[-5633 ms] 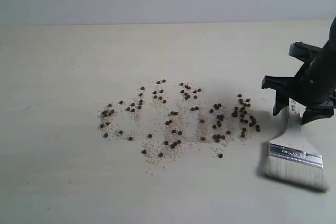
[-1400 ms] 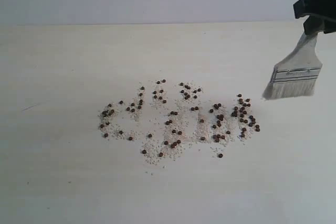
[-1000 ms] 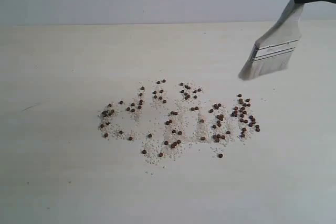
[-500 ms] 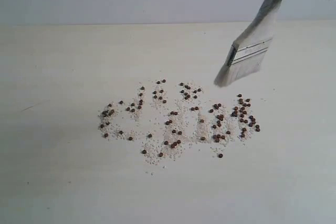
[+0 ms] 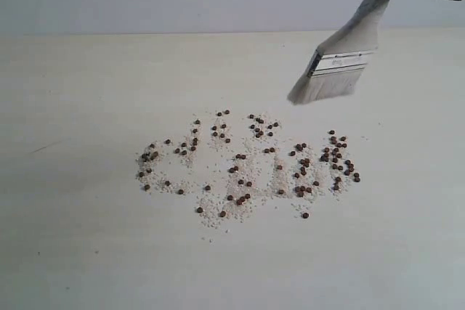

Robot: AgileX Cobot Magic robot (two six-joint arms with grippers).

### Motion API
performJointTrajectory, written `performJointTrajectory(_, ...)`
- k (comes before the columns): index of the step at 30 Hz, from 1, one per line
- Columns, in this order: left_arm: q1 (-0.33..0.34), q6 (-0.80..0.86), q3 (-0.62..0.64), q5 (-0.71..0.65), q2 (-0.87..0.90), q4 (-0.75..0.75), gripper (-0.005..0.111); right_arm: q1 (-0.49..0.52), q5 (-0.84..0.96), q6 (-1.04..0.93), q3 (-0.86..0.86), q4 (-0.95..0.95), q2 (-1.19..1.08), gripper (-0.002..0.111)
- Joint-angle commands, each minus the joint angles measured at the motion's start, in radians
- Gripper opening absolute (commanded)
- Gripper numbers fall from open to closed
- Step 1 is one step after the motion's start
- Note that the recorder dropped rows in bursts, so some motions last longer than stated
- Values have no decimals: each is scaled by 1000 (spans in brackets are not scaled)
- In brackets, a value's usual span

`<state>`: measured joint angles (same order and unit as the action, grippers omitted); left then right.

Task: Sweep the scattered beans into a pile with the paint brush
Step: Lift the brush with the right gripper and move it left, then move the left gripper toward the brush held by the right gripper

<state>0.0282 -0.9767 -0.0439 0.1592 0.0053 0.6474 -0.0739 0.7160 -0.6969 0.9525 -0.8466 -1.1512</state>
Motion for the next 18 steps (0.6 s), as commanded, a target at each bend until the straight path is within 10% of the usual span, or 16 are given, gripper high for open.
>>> performJointTrajectory(1, 1, 4, 5, 1, -5, 4, 0, -2, -38, 29, -15, -17, -6, 0)
performJointTrajectory(18, 1, 47, -47, 216, 170, 71, 0, -340, -299, 120, -19, -11, -219, 0)
